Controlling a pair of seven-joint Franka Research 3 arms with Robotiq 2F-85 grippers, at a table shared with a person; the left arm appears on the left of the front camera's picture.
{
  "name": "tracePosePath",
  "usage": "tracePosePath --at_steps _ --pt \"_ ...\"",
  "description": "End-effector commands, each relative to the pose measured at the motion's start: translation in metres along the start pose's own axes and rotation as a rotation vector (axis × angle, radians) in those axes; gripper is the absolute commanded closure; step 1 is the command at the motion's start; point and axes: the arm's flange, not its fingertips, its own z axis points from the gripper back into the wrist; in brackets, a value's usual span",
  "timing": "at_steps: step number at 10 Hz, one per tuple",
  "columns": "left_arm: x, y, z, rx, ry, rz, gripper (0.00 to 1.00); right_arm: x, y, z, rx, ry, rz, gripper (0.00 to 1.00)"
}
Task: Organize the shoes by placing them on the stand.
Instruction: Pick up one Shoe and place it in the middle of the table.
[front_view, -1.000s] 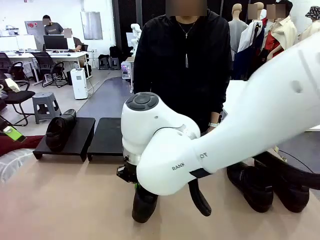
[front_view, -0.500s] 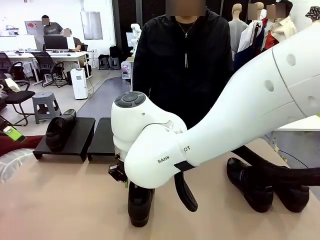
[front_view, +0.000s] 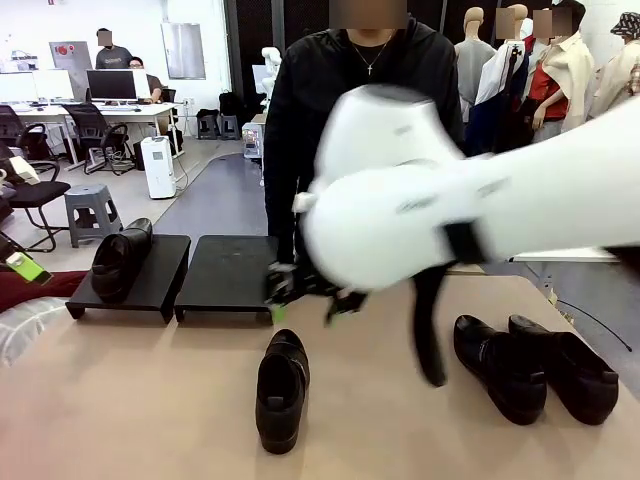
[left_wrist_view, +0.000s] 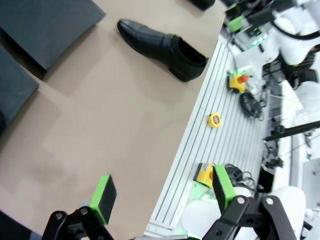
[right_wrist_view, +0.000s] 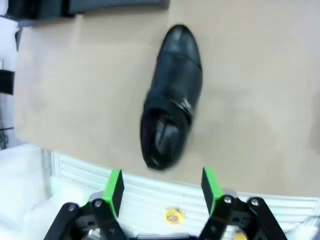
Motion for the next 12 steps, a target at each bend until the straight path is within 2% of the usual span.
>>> tracePosePath --at_steps 1,3,5,6,7,8,9,12 --pt "0.000 -0.003 0.002 -0.005 0.011 0.006 0.00 -0.026 -0.120 0.081 0.123 0.123 0.057 0.00" --pt "0.000 -0.003 0.002 -0.005 0.011 0.006 0.00 -0.044 -0.208 0.133 0.367 0.128 0.046 0.00" --pt "0.000 -0.003 0.002 -0.005 0.011 0.006 0.00 -0.063 -0.278 0.153 0.534 0.009 -0.034 0.00" --pt "0.000 -0.003 0.002 -0.005 0.011 0.006 0.00 -0.075 -0.299 0.156 0.556 -0.043 -0.091 0.00" --pt "0.000 -0.003 0.002 -0.005 0.011 0.006 0.00 -0.083 -0.309 0.155 0.577 -0.057 -0.111 0.00" --pt "0.000 -0.003 0.002 -0.005 0.011 0.006 0.00 -0.084 -0.305 0.146 0.541 -0.061 -0.139 0.00" --pt "0.000 -0.003 0.002 -0.005 0.011 0.006 0.00 -0.072 -0.313 0.182 0.543 -0.038 -0.099 0.00" --pt "0.000 -0.003 0.002 -0.005 0.011 0.006 0.00 -0.072 -0.313 0.182 0.543 -0.038 -0.099 0.00"
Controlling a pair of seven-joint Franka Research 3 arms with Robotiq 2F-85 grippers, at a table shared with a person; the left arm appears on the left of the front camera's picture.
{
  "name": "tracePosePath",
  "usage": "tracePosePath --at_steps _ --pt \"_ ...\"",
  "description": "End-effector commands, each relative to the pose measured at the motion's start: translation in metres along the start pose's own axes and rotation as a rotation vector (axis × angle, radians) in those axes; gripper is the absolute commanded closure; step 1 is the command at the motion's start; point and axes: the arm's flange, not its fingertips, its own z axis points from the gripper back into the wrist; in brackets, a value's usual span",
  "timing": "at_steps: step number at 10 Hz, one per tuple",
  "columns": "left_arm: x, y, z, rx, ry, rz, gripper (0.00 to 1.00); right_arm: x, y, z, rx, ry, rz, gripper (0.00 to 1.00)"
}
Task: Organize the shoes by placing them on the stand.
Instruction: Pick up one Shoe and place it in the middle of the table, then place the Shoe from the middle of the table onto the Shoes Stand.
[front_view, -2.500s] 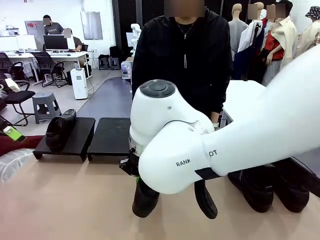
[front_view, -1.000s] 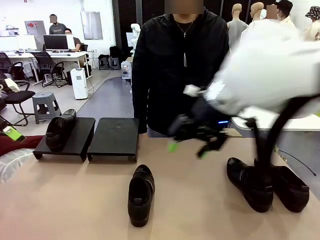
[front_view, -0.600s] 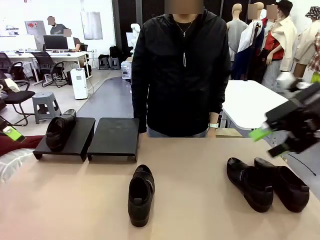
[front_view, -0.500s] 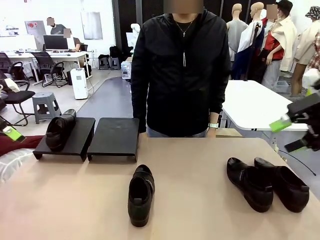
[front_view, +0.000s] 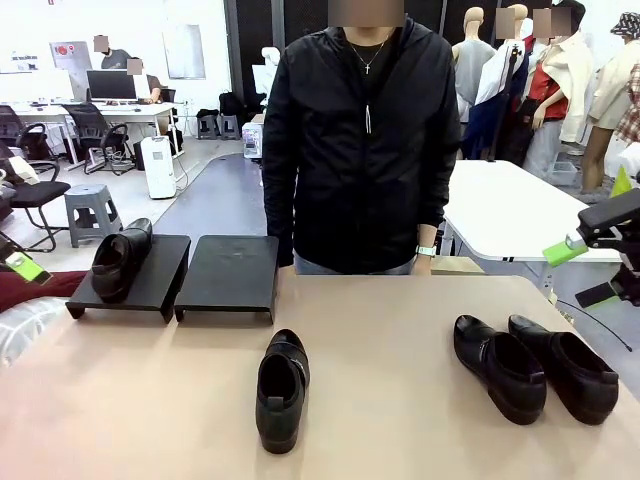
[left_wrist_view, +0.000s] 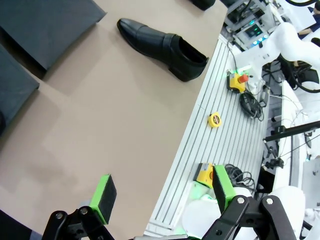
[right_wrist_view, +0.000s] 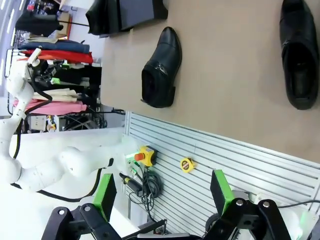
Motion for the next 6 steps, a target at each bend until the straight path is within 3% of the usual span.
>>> tracePosePath --at_steps 1,6 --pt "-0.0001 -0.0027 0.0020 -0.006 0.011 0.006 0.00 0.0011 0.0009 0.0042 0.024 0.000 0.032 0.00" --pt "-0.0001 -0.0027 0.0020 -0.006 0.011 0.006 0.00 0.0011 0.0009 0.0042 0.024 0.000 0.032 0.00"
